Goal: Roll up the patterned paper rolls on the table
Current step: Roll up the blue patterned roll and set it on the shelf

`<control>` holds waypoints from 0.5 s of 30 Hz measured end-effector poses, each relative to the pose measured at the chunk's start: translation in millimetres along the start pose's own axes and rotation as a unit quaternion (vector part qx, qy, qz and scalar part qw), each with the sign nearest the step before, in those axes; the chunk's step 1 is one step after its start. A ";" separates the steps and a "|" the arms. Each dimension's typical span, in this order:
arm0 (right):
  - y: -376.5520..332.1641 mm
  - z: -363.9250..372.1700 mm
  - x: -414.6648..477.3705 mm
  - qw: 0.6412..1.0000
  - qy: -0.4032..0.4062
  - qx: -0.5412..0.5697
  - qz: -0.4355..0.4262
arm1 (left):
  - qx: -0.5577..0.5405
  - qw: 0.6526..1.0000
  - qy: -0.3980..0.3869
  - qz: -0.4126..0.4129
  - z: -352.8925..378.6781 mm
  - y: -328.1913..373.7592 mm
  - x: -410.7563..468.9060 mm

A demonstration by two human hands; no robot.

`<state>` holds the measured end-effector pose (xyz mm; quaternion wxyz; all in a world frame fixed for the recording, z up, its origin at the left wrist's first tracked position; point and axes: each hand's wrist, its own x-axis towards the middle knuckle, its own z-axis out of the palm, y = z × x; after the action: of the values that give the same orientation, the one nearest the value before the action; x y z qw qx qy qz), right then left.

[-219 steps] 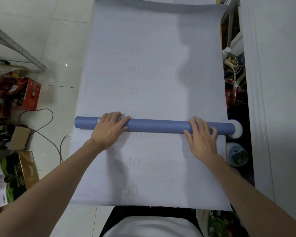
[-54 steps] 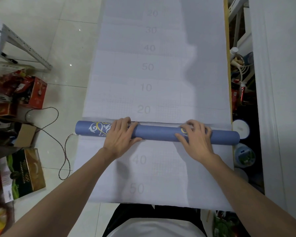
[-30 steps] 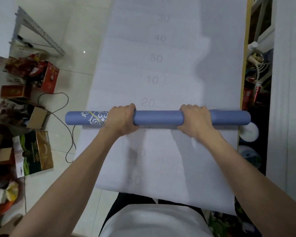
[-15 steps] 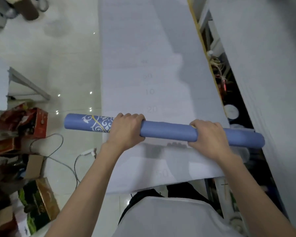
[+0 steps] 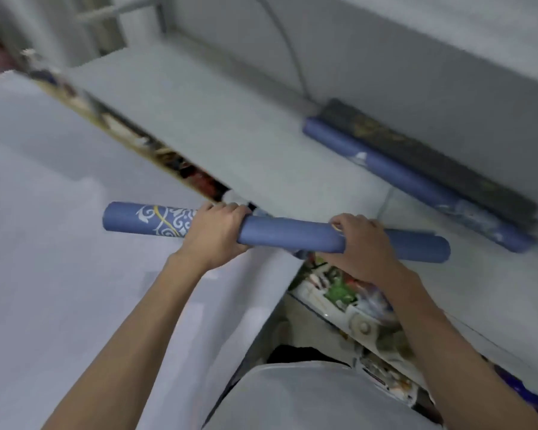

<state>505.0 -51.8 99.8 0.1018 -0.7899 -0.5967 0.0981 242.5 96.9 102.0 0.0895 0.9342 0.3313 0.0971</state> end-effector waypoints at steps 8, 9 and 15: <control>129.4 -15.9 -18.7 0.982 0.087 -0.008 0.170 | -0.084 0.975 -0.075 0.193 46.5 72.2 167.7; 139.7 -14.6 -16.3 0.978 0.089 -0.005 0.189 | -0.087 0.972 -0.086 0.202 51.6 78.7 186.8; 177.2 -9.8 0.6 0.958 0.105 -0.036 0.264 | -0.053 0.967 -0.070 0.240 88.2 112.6 259.6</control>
<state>671.4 -98.9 60.0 0.1057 -0.9284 -0.3559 0.0168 529.2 166.9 74.6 0.1358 0.9848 0.0850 0.0670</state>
